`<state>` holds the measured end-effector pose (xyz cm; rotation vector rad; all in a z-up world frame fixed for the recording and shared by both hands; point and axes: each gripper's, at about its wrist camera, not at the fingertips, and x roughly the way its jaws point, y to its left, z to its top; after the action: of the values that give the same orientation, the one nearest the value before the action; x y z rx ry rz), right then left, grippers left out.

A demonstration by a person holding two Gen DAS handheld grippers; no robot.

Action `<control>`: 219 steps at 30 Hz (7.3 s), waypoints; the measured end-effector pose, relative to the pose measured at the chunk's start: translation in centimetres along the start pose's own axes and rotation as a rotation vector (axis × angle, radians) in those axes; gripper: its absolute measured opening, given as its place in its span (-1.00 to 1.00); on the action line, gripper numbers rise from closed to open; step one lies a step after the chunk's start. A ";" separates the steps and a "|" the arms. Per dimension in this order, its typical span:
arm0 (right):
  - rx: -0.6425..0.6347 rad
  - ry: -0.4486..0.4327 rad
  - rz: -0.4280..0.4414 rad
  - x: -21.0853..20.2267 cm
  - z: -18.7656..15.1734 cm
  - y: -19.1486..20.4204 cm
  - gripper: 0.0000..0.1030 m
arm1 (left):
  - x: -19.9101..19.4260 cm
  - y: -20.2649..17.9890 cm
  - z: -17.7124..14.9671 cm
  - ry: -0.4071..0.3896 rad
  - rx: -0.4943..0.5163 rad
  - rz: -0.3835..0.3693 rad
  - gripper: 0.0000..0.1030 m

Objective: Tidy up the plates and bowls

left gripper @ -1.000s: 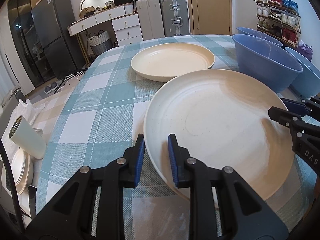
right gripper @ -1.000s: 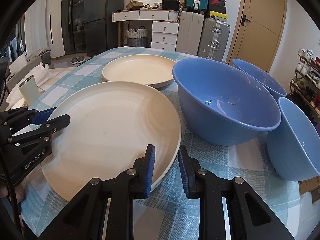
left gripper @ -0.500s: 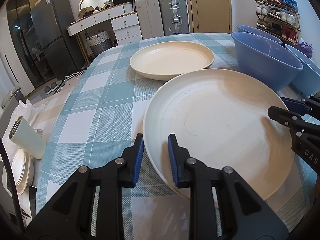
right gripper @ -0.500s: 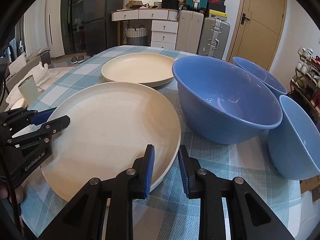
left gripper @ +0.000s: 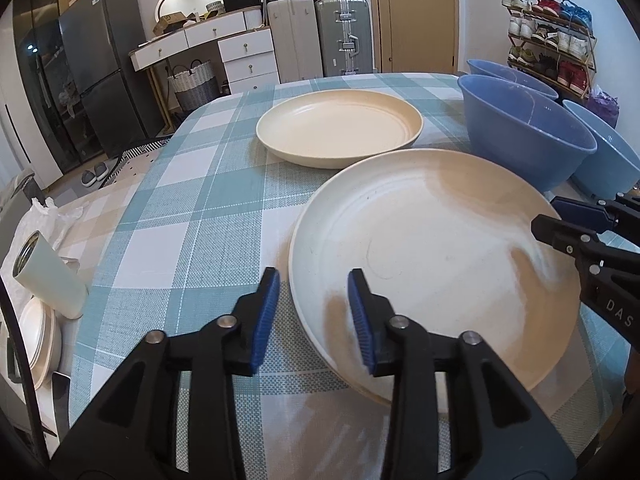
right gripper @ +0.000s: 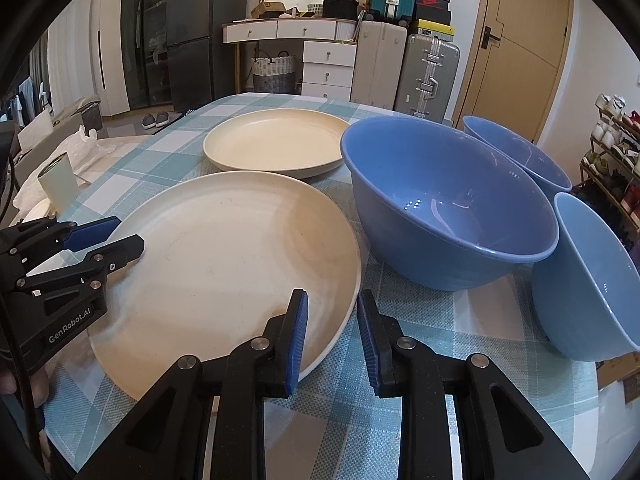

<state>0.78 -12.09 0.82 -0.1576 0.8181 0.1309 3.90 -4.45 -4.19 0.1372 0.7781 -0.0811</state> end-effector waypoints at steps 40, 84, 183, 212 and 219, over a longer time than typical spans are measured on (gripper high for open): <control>-0.024 -0.173 0.104 -14.6 9.6 -0.6 0.98 | -12.1 4.5 6.3 -0.088 -0.153 -0.113 0.95; 0.026 0.054 0.174 -3.1 21.3 -4.2 0.98 | -3.8 9.4 15.8 -0.073 -0.224 -0.092 0.95; -0.049 0.423 0.131 20.4 21.3 -4.9 -0.60 | 18.2 7.6 16.6 0.222 -0.131 -0.108 -0.51; -0.100 0.244 0.132 16.1 21.9 -4.6 -0.70 | 14.4 7.7 17.4 0.130 -0.106 -0.044 -0.51; -0.105 0.211 0.127 14.2 21.8 -4.6 -0.70 | 12.0 7.2 17.8 0.098 -0.099 -0.035 -0.51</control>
<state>26.77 -11.64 5.48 -0.2209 1.0329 0.2801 25.67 -0.28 0.53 0.0334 0.8804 -0.0695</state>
